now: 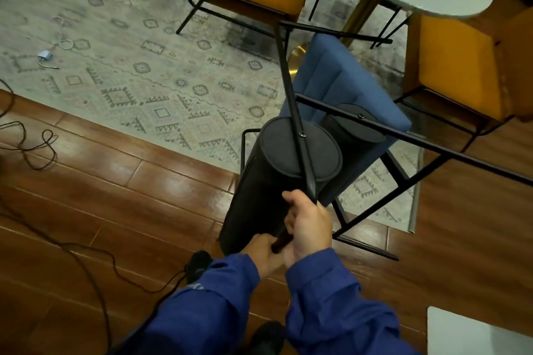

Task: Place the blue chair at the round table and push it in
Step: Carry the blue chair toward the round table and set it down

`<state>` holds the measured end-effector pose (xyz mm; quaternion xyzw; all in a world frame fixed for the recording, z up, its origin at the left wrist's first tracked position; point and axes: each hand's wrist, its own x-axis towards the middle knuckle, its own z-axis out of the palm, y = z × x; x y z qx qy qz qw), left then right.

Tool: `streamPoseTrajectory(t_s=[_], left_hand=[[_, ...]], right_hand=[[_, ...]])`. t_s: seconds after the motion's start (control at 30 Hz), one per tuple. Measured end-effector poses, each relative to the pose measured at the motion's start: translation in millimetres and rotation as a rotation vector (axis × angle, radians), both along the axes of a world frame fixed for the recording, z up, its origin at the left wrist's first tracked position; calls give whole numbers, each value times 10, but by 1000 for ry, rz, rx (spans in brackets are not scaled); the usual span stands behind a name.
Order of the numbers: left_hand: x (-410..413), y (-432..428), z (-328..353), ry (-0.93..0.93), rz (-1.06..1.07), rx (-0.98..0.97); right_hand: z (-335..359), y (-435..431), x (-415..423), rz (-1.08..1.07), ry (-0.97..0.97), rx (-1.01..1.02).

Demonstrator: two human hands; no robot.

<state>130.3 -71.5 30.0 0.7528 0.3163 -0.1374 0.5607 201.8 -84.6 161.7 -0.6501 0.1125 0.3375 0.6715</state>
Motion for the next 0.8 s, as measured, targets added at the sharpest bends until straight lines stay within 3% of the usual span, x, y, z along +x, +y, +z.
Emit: streamPoseTrajectory(t_s=[0.03, 0.2, 0.27, 0.43, 0.63, 0.8], left_hand=[[-111, -42, 102, 113, 102, -136], [-182, 74, 6, 170, 298, -134], [149, -123, 562, 151, 248, -47], [261, -43, 572, 161, 204, 62], [404, -58, 715, 232, 46, 110], [591, -185, 984, 290, -47, 218]], right_hand=[[36, 1, 6, 2, 9, 15], [231, 115, 53, 62, -15, 61], [664, -301, 389, -2, -78, 198], [557, -350, 483, -38, -187, 274], [107, -431, 170, -74, 28, 69], [273, -615, 384, -265, 49, 165]])
